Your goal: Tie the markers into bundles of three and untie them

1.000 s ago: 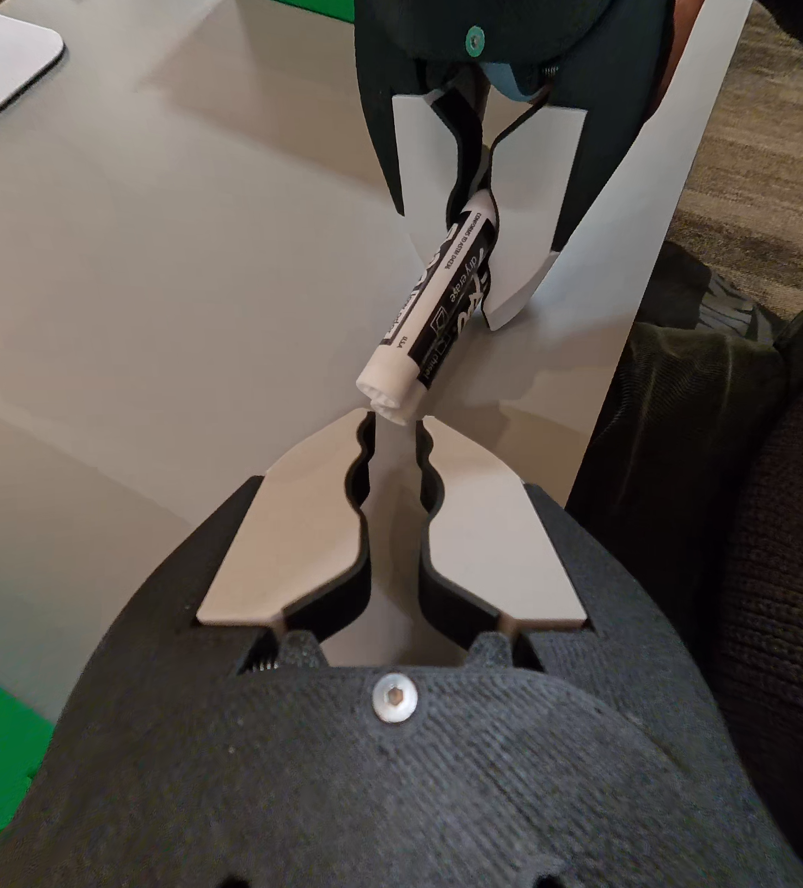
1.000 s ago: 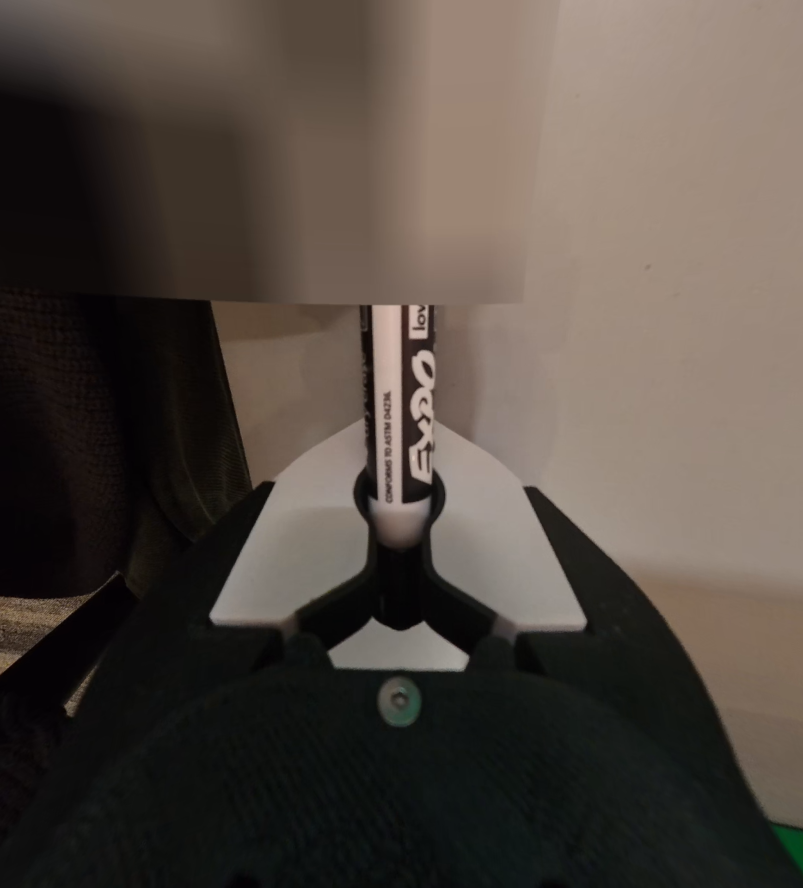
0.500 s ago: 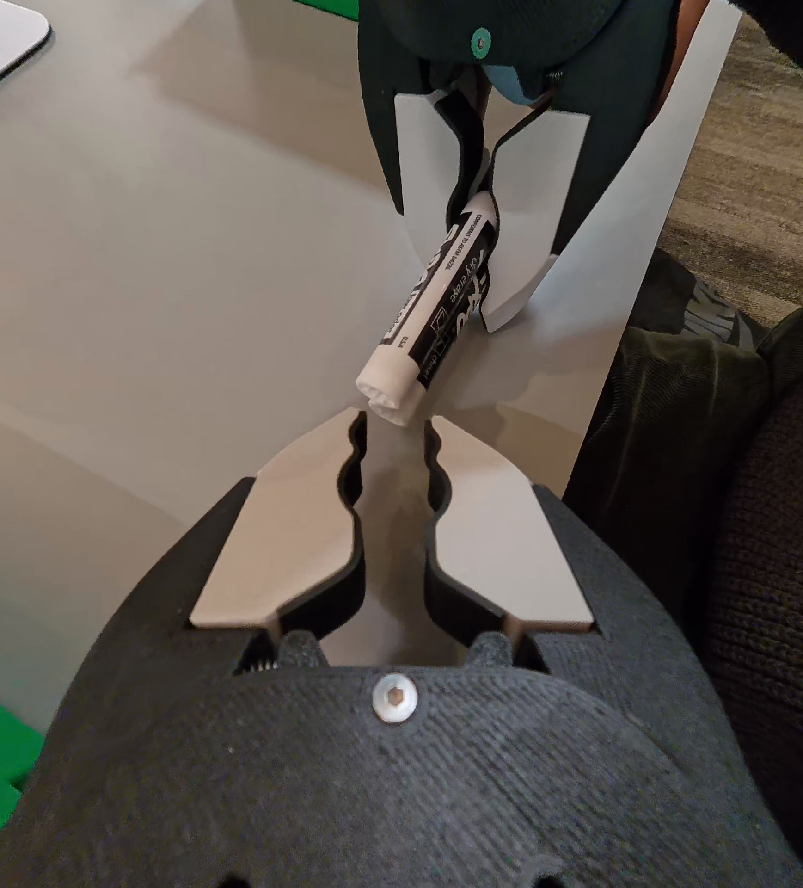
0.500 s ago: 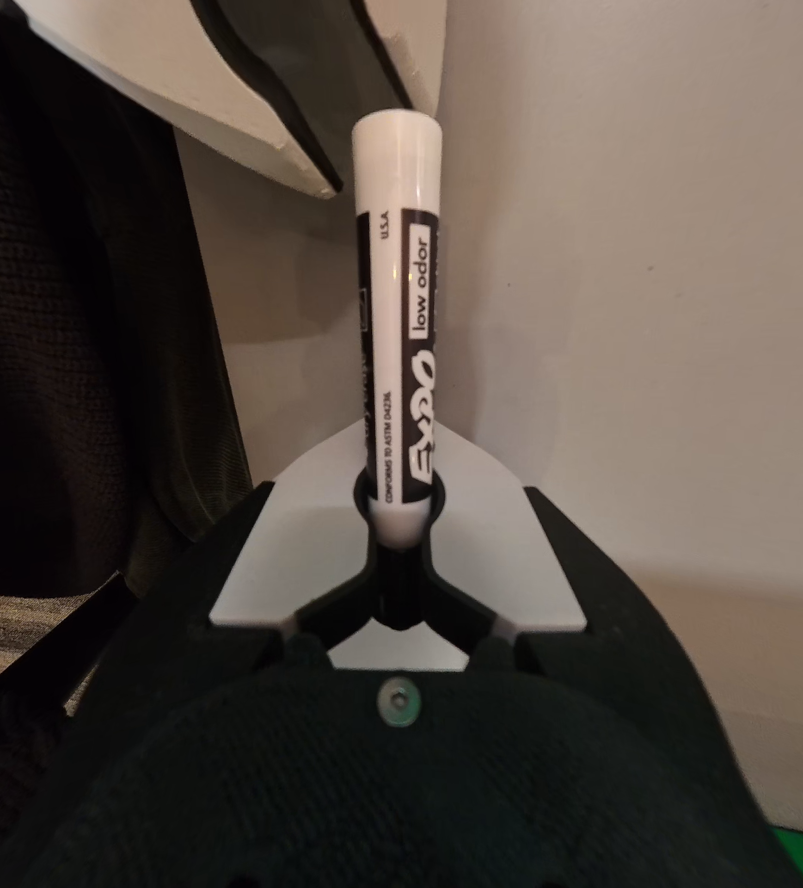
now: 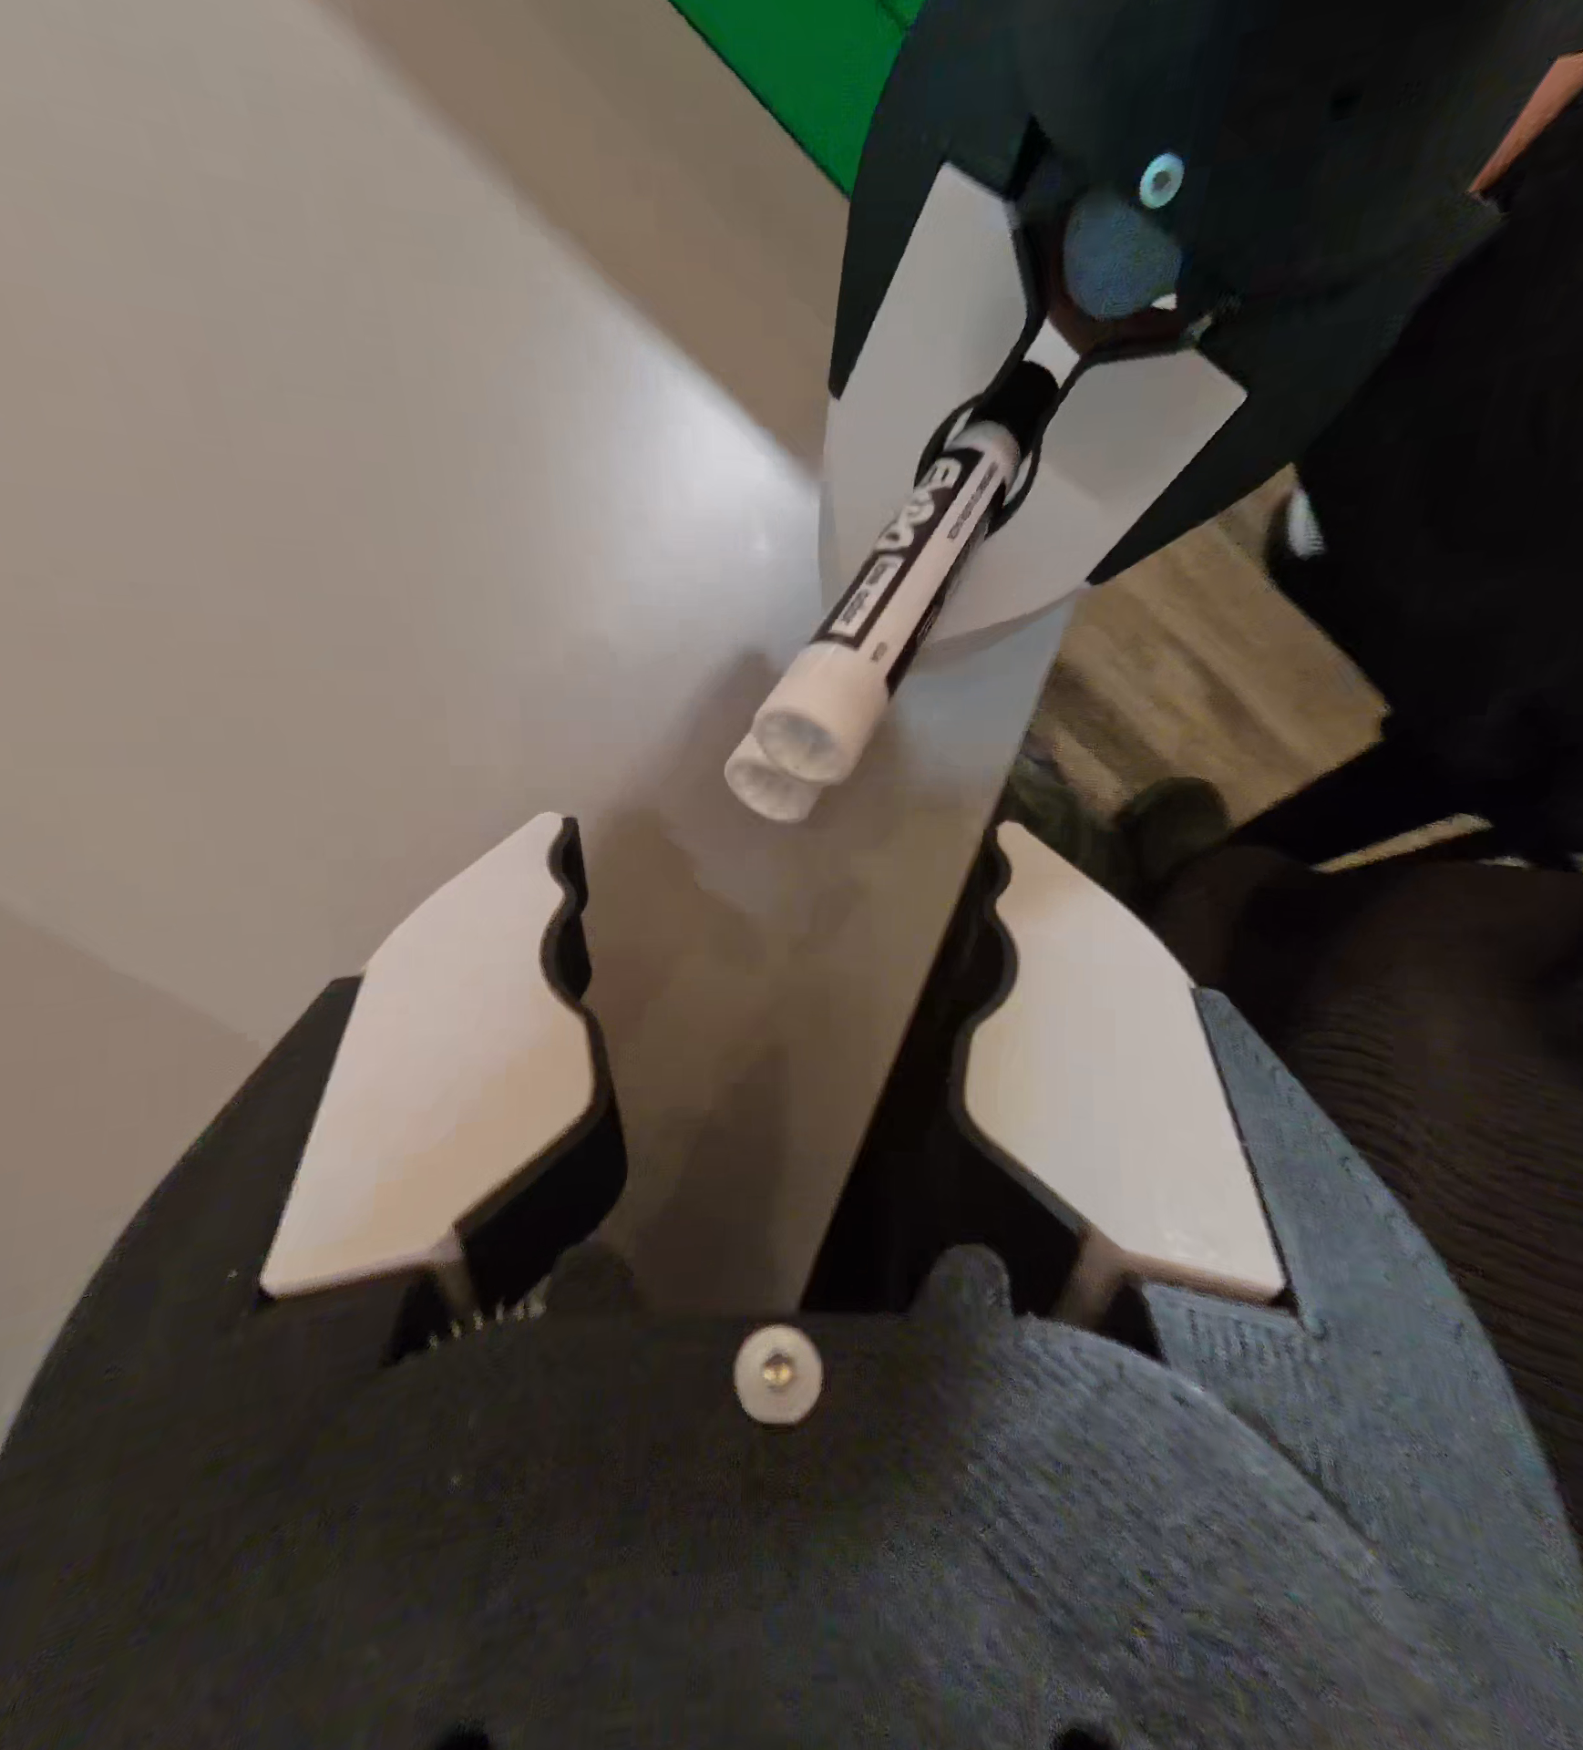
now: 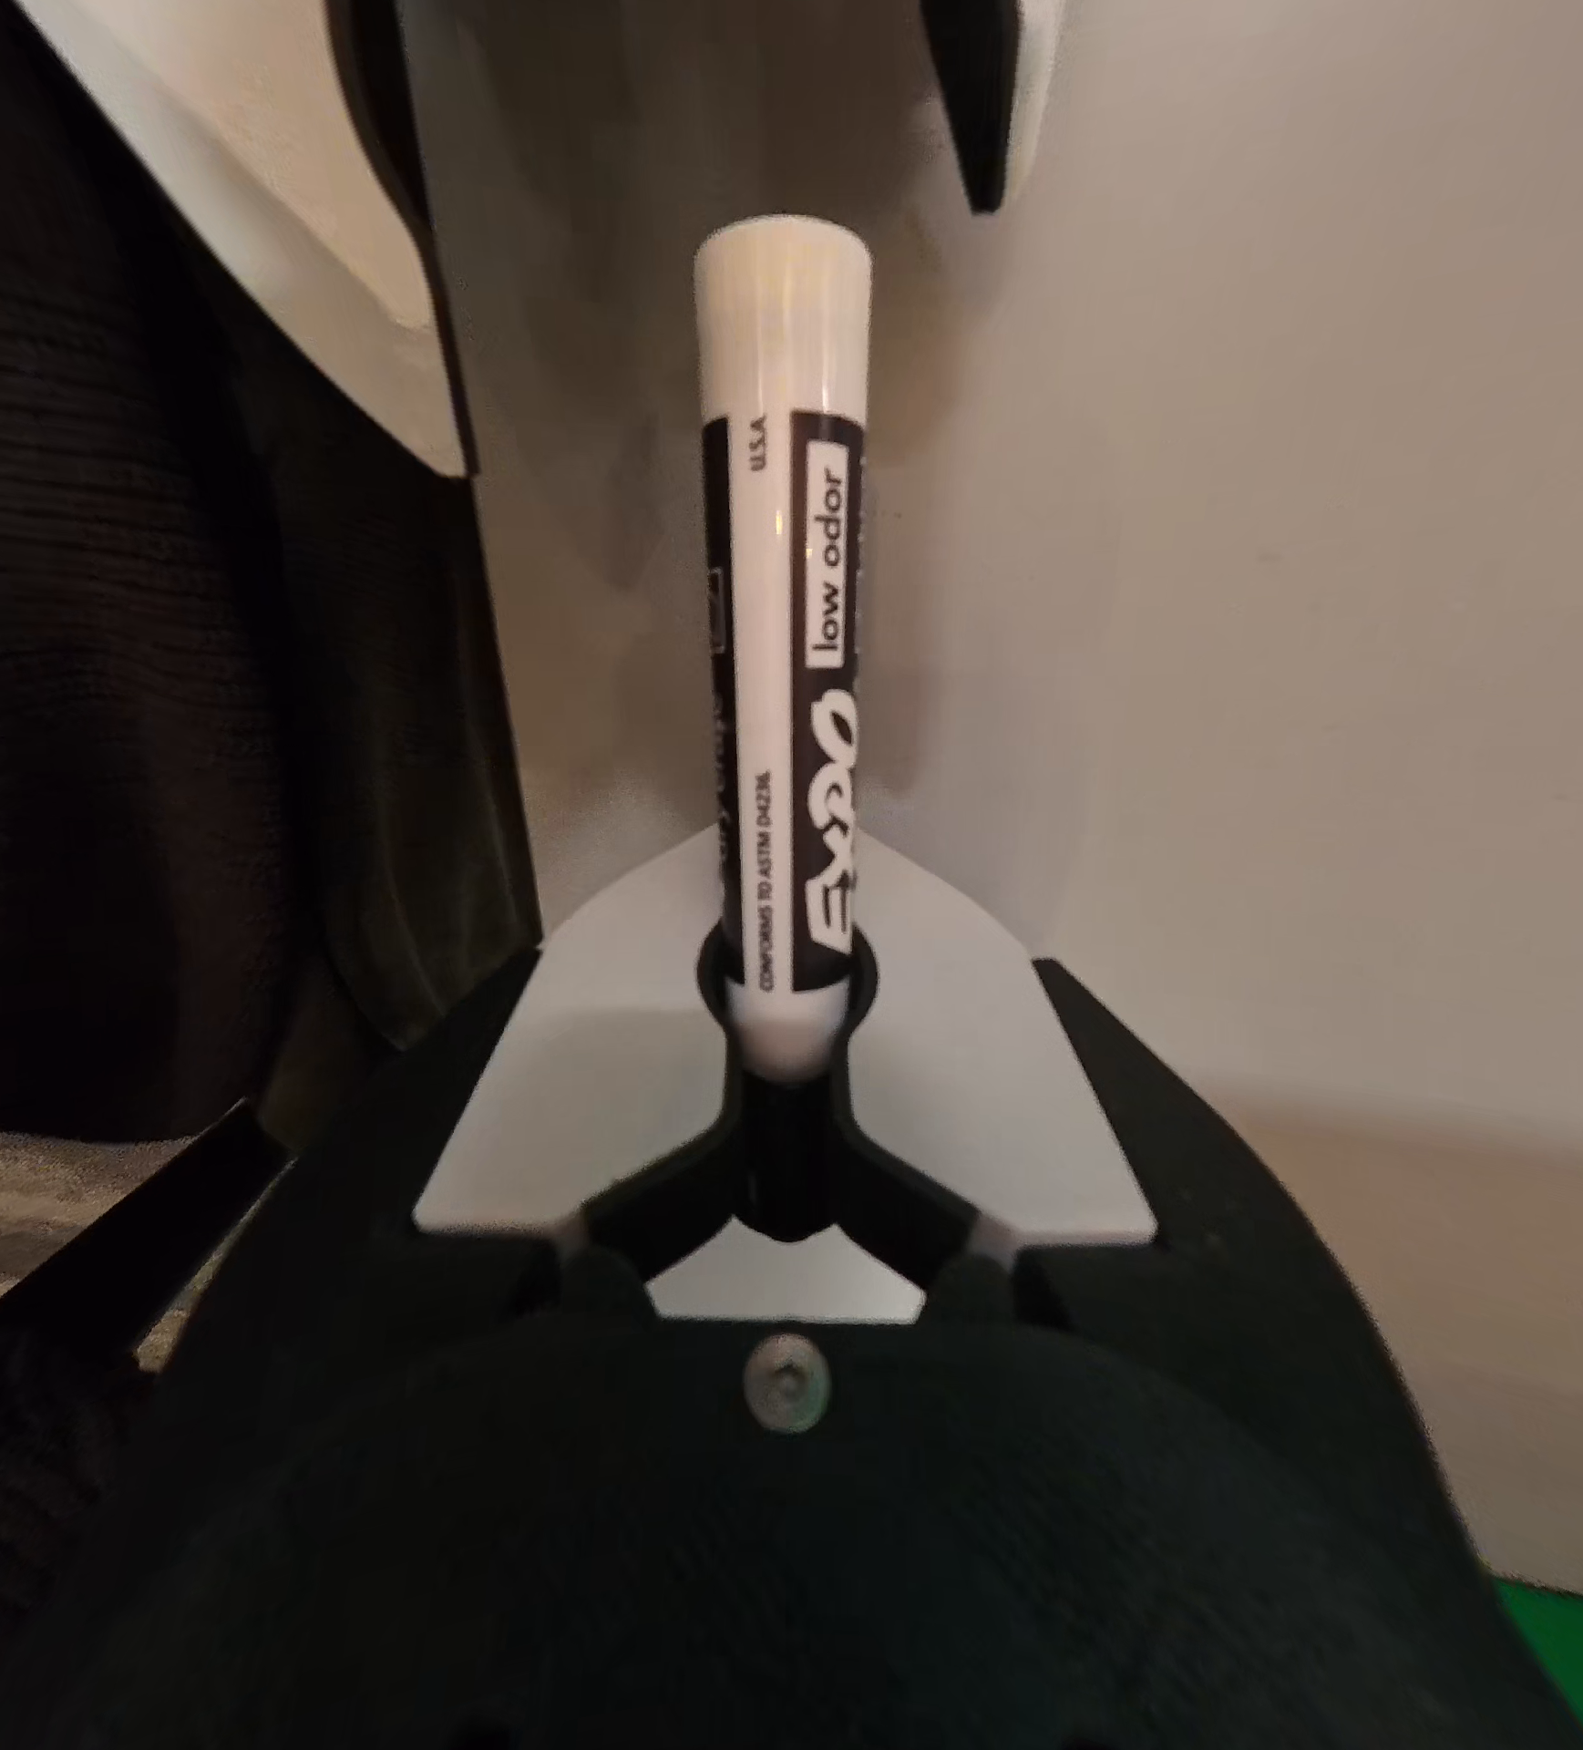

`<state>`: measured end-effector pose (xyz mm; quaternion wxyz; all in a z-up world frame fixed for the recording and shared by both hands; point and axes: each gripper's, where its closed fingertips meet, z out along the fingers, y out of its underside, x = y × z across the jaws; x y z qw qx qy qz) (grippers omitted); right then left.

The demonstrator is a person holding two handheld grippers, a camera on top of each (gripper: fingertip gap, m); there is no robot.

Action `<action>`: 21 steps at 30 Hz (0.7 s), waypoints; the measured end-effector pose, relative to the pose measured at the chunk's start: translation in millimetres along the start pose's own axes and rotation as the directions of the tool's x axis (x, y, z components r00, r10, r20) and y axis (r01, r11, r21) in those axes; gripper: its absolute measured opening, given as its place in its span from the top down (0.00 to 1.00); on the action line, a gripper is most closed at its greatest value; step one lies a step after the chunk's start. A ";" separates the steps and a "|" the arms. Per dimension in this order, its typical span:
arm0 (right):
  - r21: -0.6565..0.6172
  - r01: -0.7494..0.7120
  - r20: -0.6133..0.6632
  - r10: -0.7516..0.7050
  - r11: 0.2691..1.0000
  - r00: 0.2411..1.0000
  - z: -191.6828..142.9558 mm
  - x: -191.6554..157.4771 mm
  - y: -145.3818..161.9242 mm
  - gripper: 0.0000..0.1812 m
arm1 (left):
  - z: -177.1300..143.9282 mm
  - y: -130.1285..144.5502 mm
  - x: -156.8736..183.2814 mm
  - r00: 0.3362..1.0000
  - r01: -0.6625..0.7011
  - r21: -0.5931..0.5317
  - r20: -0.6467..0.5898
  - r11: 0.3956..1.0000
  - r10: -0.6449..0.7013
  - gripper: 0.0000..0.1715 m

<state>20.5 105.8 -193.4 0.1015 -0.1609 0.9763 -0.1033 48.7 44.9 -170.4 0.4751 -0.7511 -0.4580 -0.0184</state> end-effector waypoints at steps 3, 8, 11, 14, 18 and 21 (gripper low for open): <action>-0.004 0.047 -0.017 -0.047 0.999 0.999 -13.6 -5.8 -3.2 0.92 | -1.9 10.4 11.0 0.993 0.037 -0.077 -0.112 0.996 -0.046 0.53; -0.056 0.170 -0.049 -0.173 0.984 0.984 -29.0 -9.8 -5.9 0.92 | -0.6 18.8 39.5 0.937 0.096 -0.192 -0.314 0.977 -0.153 0.53; -0.082 0.278 -0.012 -0.280 0.957 0.960 -31.6 -17.2 -14.4 0.92 | -10.2 17.2 70.1 0.780 0.165 -0.290 -0.547 0.943 -0.305 0.48; -0.074 0.392 0.048 -0.389 0.917 0.920 -33.4 -30.2 -27.7 0.92 | -22.9 13.3 86.1 0.594 0.213 -0.357 -0.692 0.910 -0.410 0.46; -0.085 0.509 0.101 -0.501 0.857 0.860 -32.0 -42.7 -41.1 0.92 | -41.0 9.5 102.7 0.369 0.237 -0.392 -0.811 0.889 -0.455 0.41; -0.118 0.564 0.133 -0.549 0.818 0.825 -27.1 -44.8 -46.5 0.92 | -44.3 16.4 110.7 0.311 0.205 -0.423 -0.827 0.883 -0.468 0.35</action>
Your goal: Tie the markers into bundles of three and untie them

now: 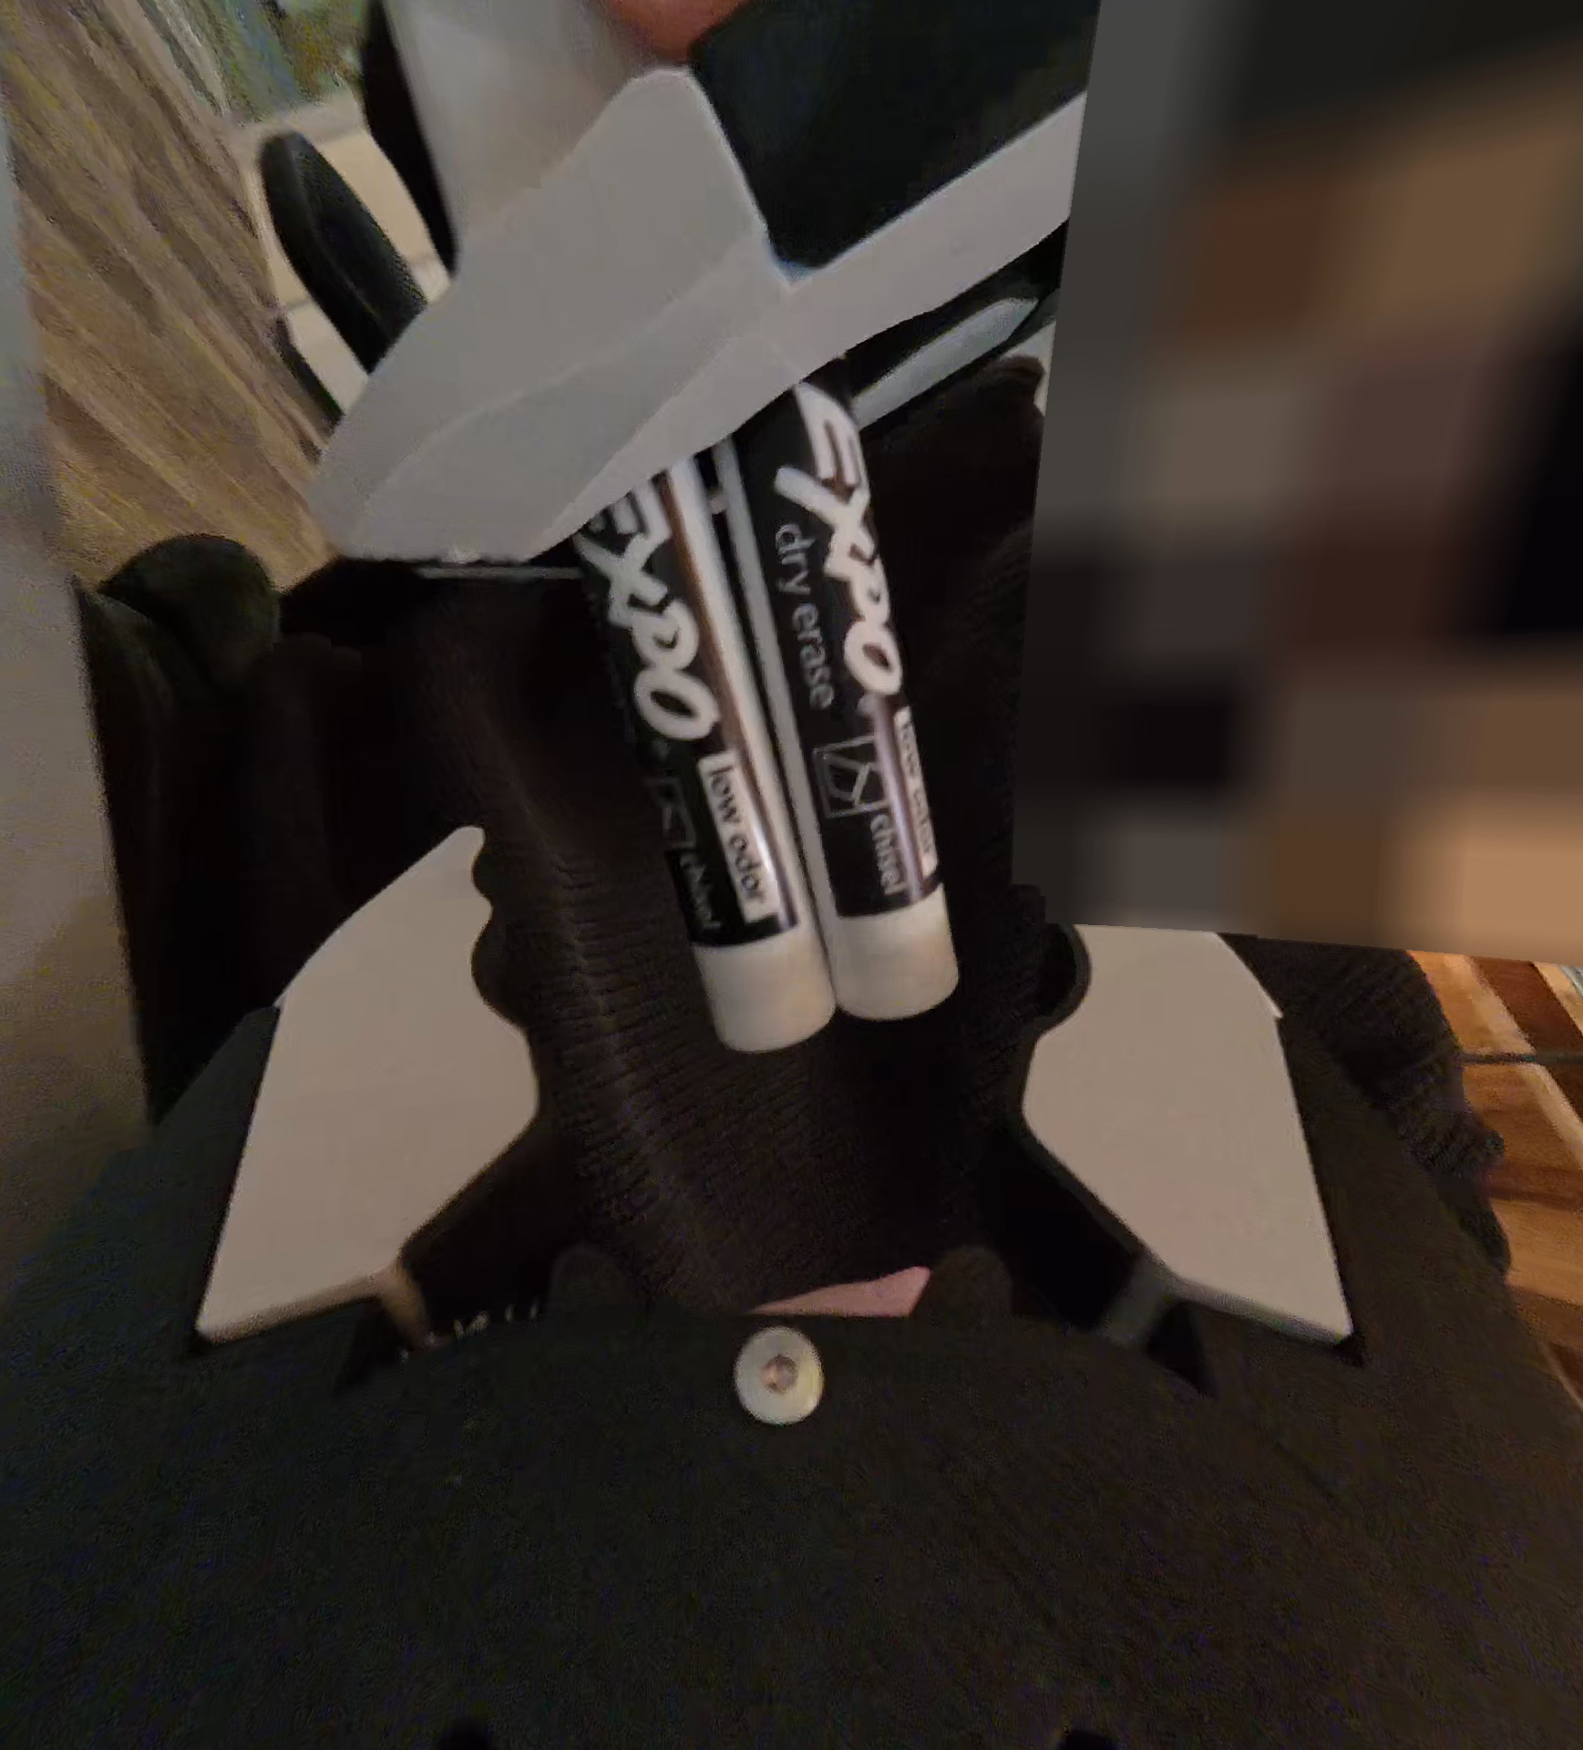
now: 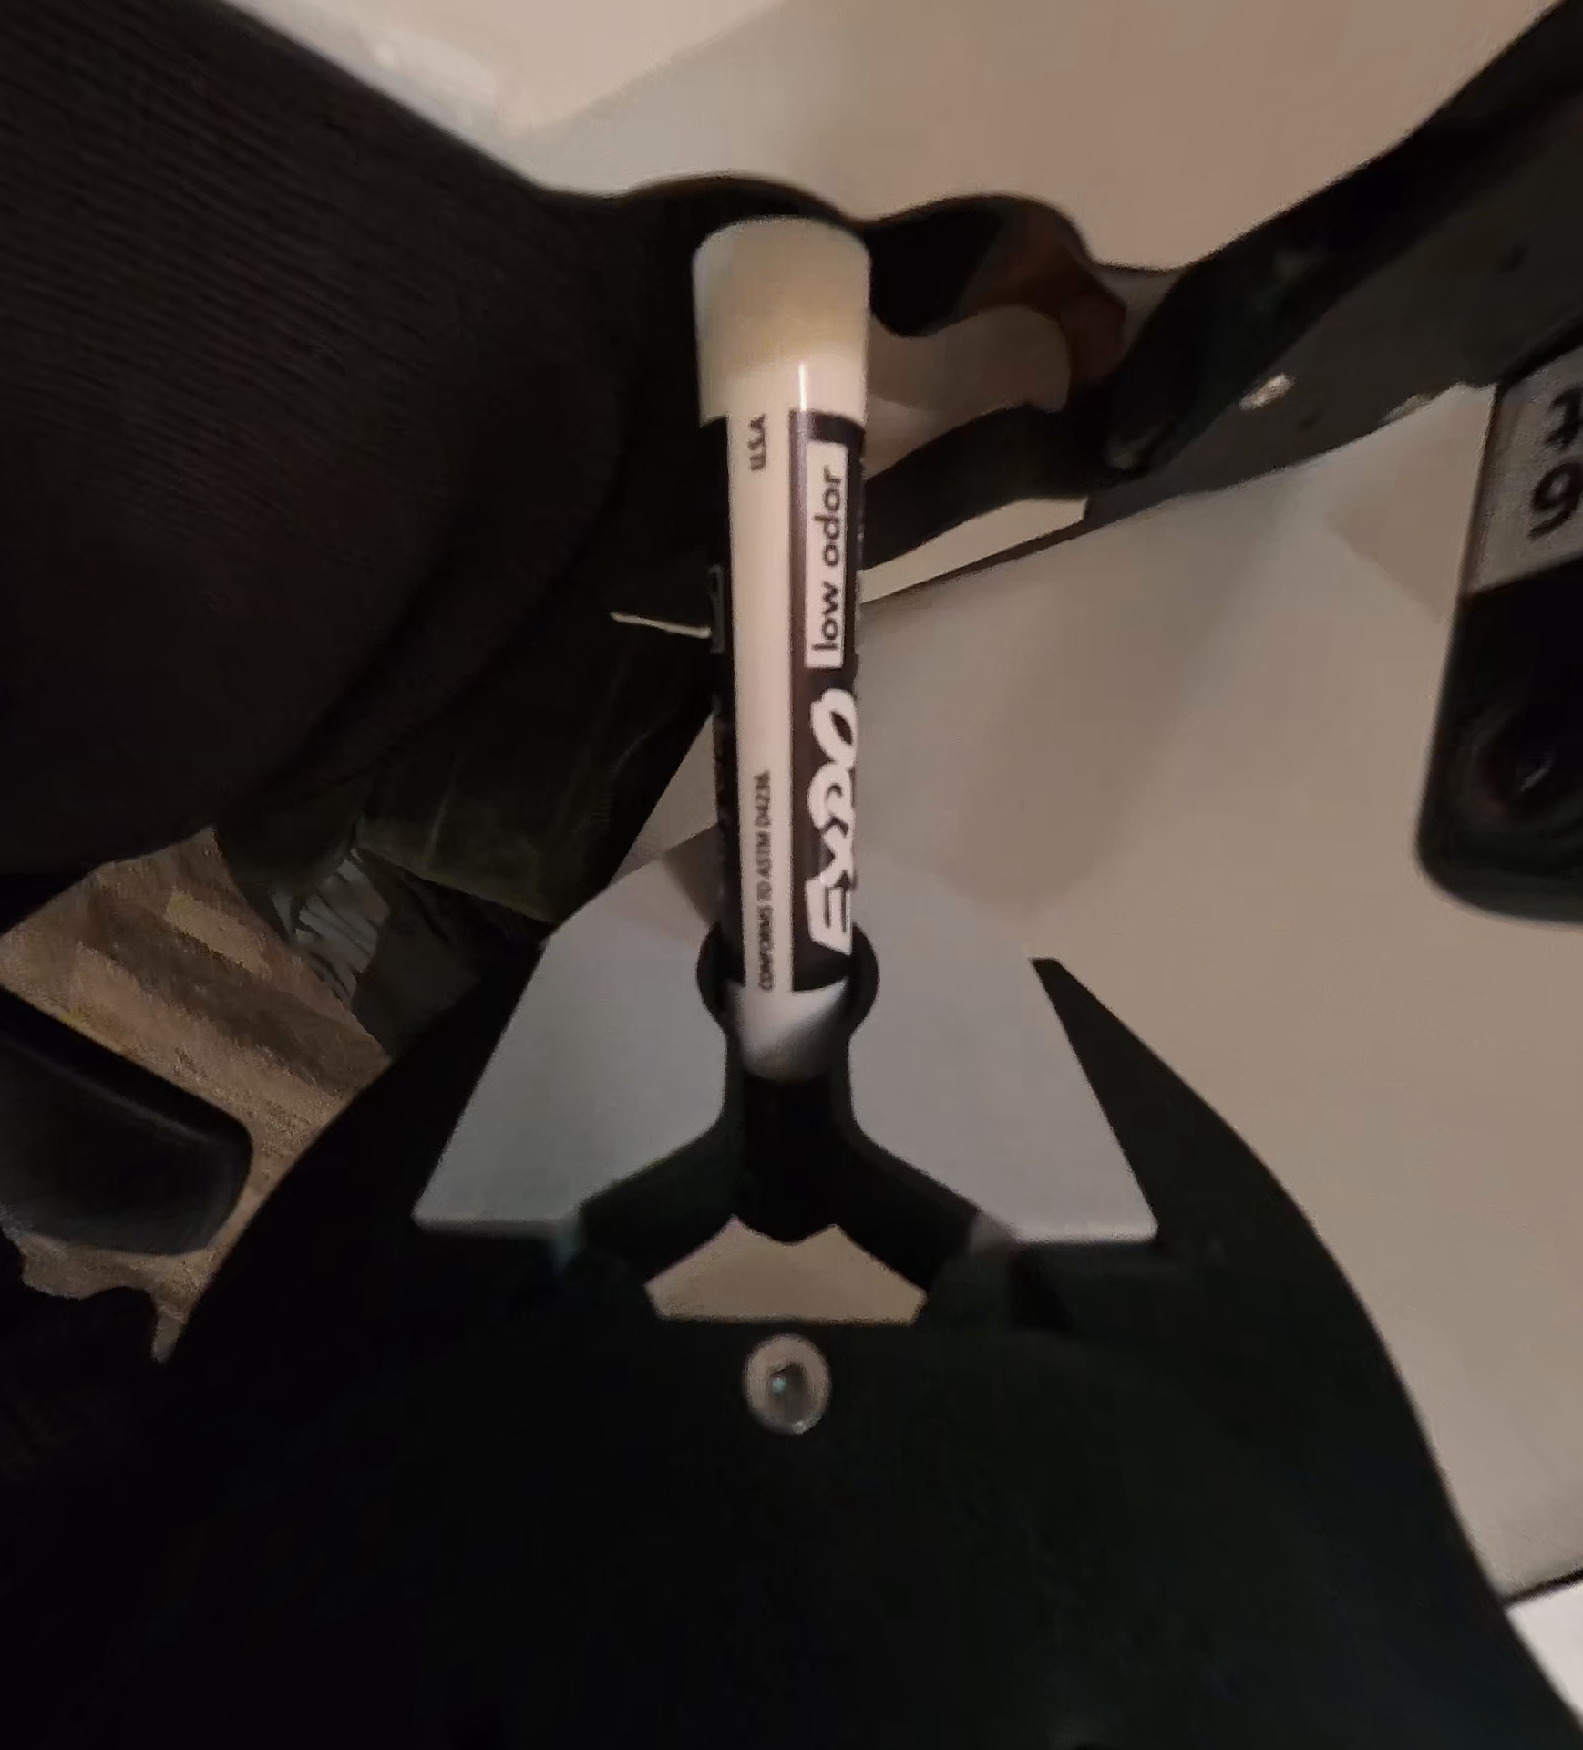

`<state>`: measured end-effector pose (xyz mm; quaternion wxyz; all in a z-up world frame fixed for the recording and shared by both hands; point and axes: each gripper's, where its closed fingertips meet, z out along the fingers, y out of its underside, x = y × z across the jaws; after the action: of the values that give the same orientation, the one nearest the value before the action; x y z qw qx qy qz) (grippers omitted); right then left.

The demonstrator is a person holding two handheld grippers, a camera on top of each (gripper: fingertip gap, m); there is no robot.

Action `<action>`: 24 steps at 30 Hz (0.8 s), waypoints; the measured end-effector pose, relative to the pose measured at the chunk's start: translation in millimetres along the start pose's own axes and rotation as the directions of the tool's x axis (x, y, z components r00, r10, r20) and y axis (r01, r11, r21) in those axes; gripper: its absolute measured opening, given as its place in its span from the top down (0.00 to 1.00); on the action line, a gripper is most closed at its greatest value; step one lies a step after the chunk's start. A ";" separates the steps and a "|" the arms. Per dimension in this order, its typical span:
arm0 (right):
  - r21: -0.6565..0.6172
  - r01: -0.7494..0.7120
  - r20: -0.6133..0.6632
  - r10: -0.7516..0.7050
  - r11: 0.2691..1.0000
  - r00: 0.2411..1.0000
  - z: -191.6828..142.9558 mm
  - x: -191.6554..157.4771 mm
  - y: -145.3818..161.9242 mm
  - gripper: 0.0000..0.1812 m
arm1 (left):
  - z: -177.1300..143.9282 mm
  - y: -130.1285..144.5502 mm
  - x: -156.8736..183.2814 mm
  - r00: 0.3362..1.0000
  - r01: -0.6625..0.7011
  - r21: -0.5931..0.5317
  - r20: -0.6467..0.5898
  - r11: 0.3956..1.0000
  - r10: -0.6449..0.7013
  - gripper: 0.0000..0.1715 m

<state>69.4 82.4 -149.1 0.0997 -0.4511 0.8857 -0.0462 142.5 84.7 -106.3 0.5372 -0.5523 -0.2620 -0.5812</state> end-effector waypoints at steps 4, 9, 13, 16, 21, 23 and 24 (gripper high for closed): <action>-0.013 0.055 0.046 -0.054 0.998 0.997 8.2 3.2 -6.9 0.92 | 7.3 5.3 3.0 0.999 0.004 -0.038 -0.054 0.999 -0.006 0.35; -0.008 0.084 0.073 -0.083 0.996 0.994 16.8 6.0 -10.3 0.92 | 6.5 0.5 -1.6 0.994 0.050 -0.006 -0.093 0.999 -0.050 0.43; -0.020 0.100 0.080 -0.098 0.995 0.992 21.8 5.5 -9.8 0.92 | 4.5 -2.2 -1.9 0.990 0.069 0.009 -0.122 0.998 -0.068 0.48; -0.019 0.112 0.095 -0.110 0.994 0.989 24.1 3.7 -11.5 0.92 | 5.4 -2.8 -2.5 0.990 0.071 0.008 -0.124 0.997 -0.070 0.49; -0.024 0.134 0.108 -0.130 0.991 0.986 25.9 3.3 -15.0 0.92 | 7.2 -2.8 -2.8 0.989 0.071 0.002 -0.130 0.997 -0.070 0.56; -0.025 0.139 0.113 -0.136 0.990 0.984 26.2 3.3 -16.6 0.92 | 7.7 -2.1 -3.5 0.990 0.068 -0.002 -0.124 0.998 -0.068 0.57; -0.027 0.142 0.114 -0.138 0.989 0.984 26.5 3.5 -17.1 0.92 | 8.2 -1.6 -3.9 0.990 0.066 -0.006 -0.121 0.998 -0.066 0.58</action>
<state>86.7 69.7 -172.6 0.1380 -0.5158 0.8454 -0.0122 143.3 93.8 -107.3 0.5320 -0.5076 -0.2468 -0.6312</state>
